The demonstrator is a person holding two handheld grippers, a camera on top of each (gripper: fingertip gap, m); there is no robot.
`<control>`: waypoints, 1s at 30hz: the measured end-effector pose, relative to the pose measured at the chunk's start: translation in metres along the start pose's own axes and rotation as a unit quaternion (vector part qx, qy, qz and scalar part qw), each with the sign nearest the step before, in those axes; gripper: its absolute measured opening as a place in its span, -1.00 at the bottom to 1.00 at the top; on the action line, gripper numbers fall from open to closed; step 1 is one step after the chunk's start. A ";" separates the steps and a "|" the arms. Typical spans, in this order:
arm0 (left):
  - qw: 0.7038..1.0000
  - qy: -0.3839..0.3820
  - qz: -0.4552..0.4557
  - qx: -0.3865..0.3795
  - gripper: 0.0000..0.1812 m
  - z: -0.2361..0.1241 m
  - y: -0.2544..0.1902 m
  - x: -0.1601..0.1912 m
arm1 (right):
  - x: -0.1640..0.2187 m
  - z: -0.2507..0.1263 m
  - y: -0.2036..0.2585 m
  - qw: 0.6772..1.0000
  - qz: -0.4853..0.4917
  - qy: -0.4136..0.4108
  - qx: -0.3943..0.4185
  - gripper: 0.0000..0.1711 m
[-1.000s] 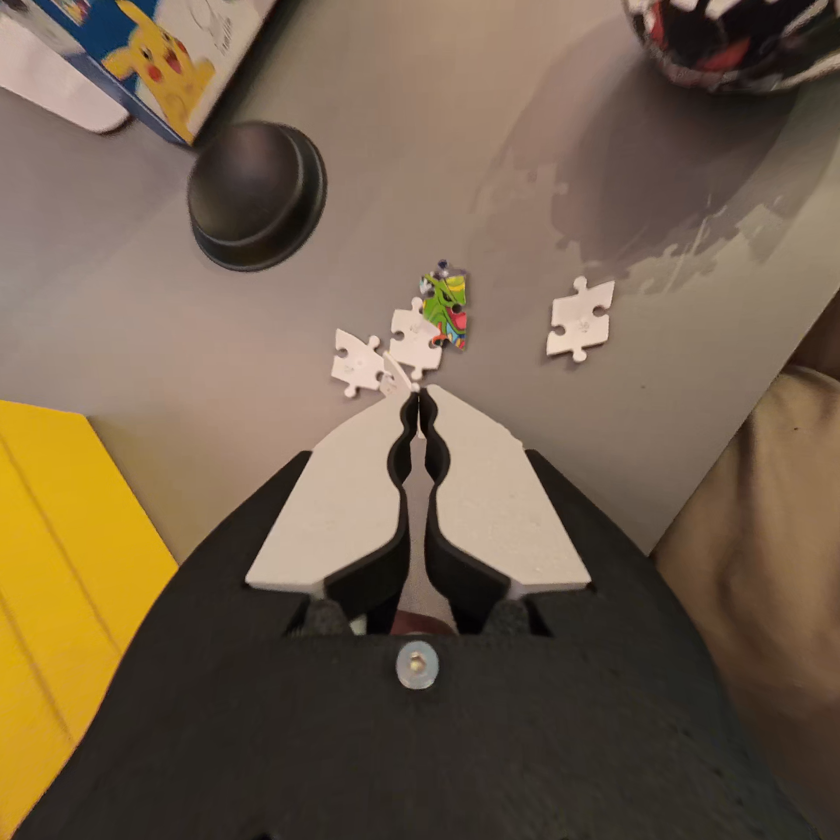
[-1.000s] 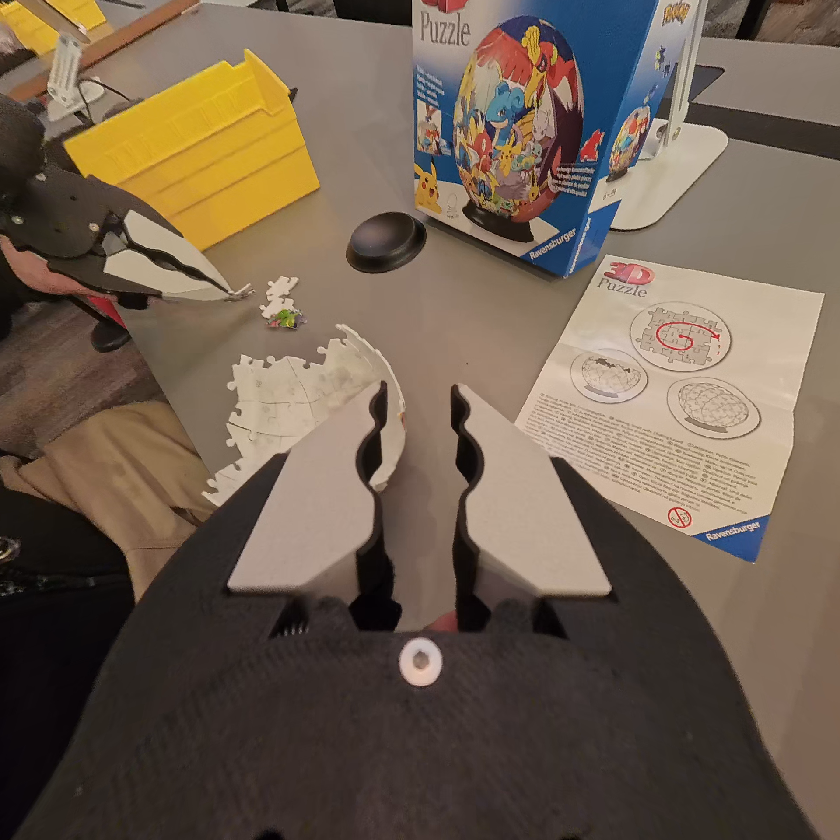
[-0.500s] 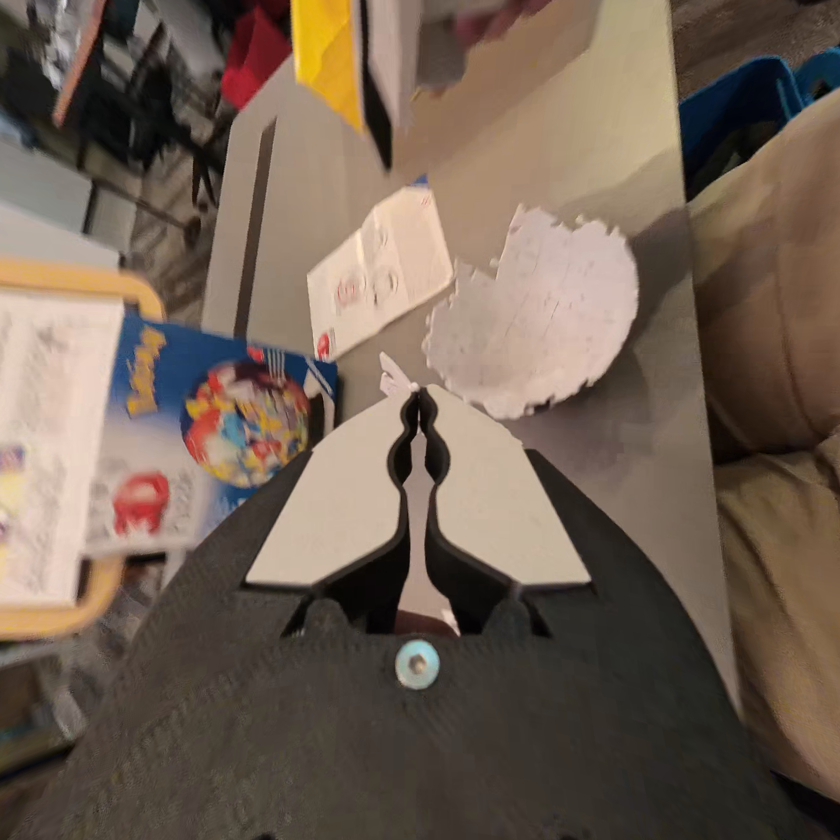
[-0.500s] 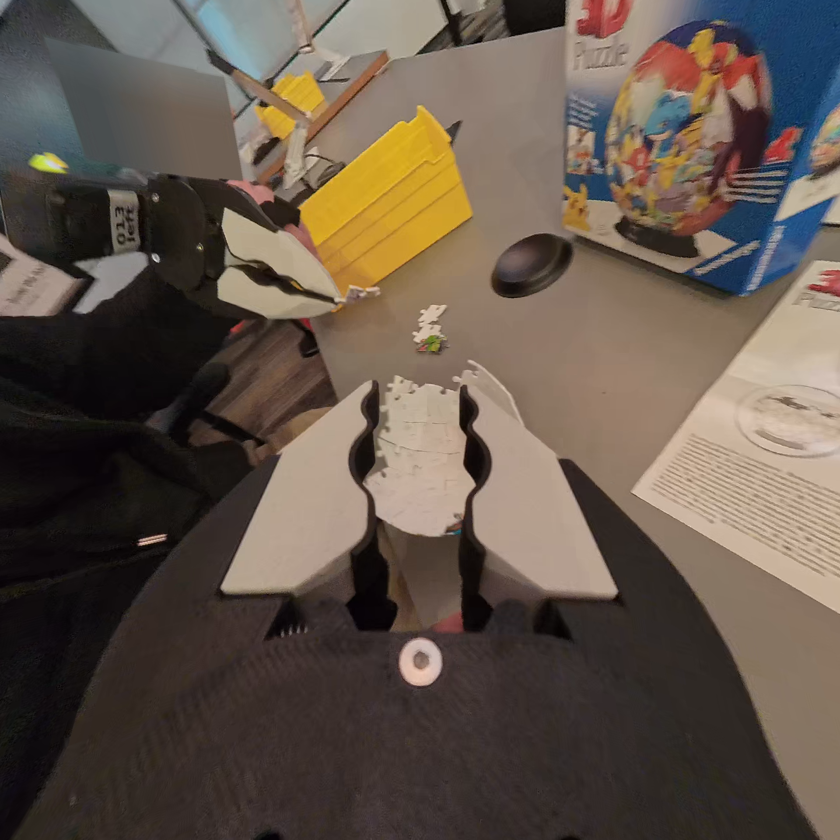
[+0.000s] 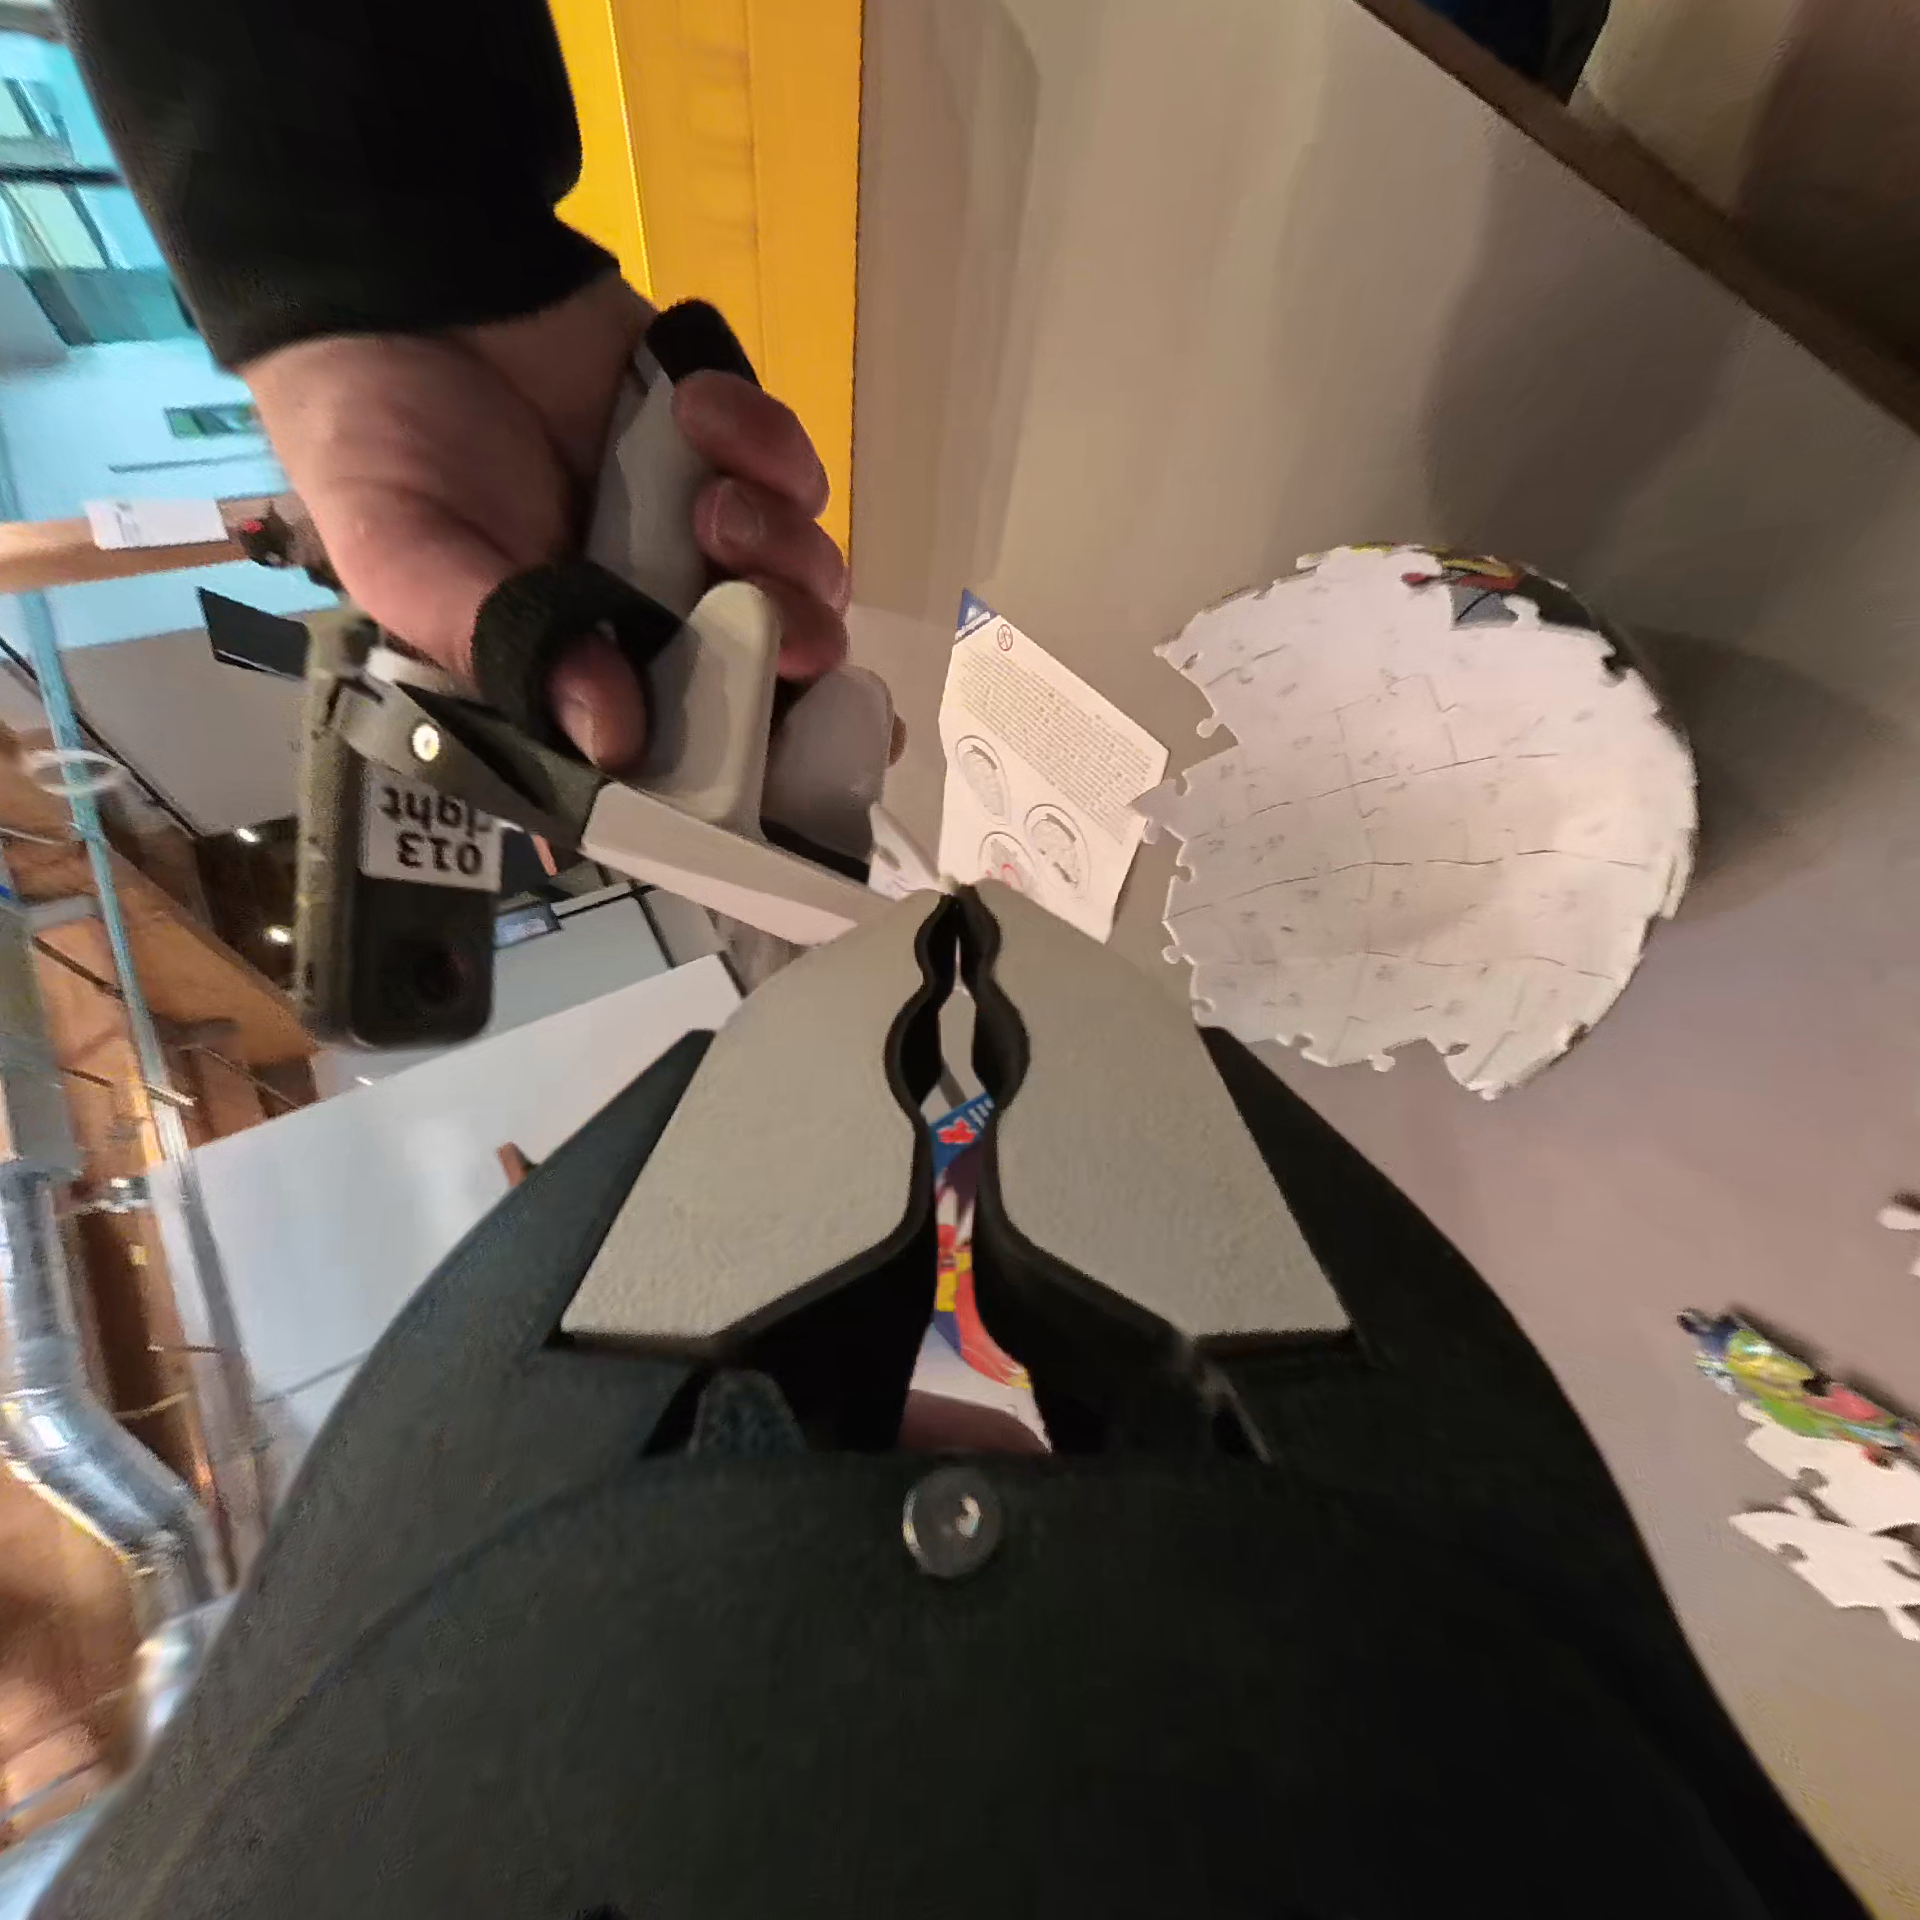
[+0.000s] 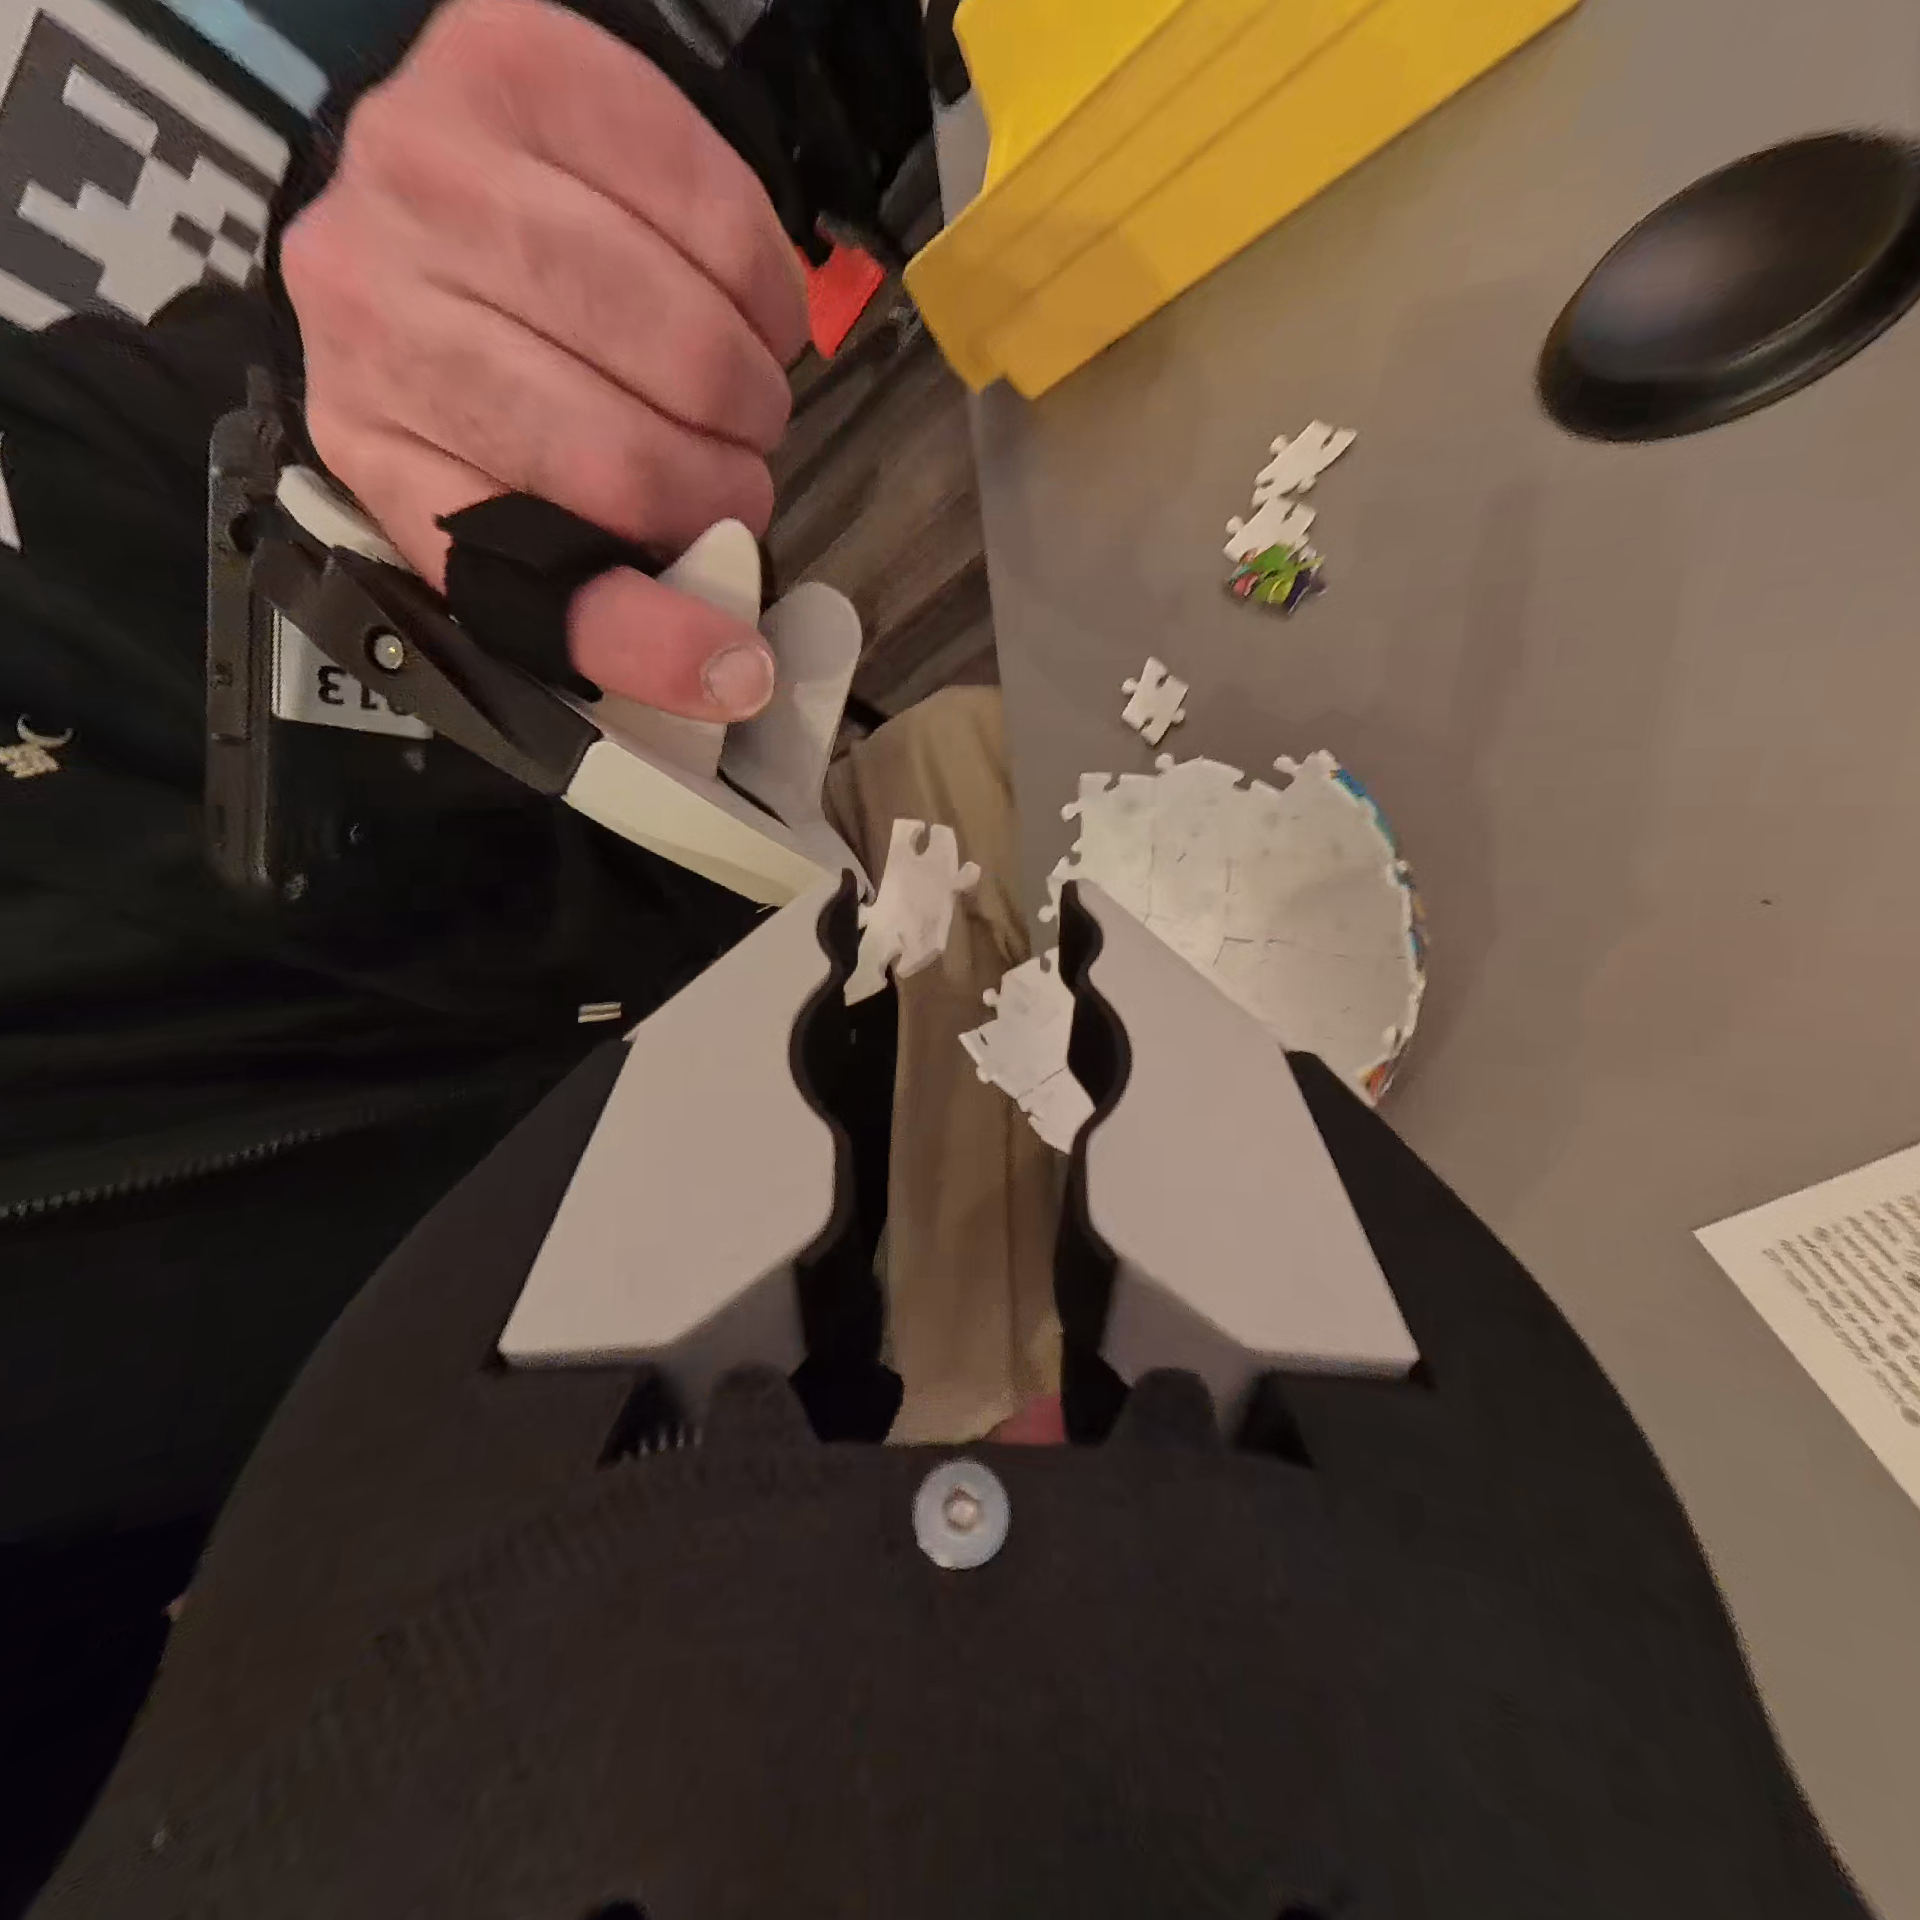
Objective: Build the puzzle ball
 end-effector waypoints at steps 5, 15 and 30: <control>1.000 -0.001 0.021 0.010 -1.00 0.006 -0.005 -0.001 | 0.002 -0.002 -0.002 1.000 -0.013 0.006 -0.008 -0.93; 0.996 -0.026 -0.077 0.023 -1.00 0.040 -0.006 0.030 | 0.009 -0.016 -0.021 0.992 0.021 -0.088 0.084 -1.00; 0.929 -0.025 -0.293 0.224 -0.75 0.112 -0.033 0.055 | 0.052 -0.003 -0.060 0.948 0.106 -0.156 0.255 -1.00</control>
Point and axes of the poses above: each gripper's, where its closed fingertips meet, z out along the fingers, x out of its underside, y = z × x across the jaws, the point moved 3 cm from there along -z, back along the fingers, and after that the axes turned 14 degrees about x, right-handed, at the moved point
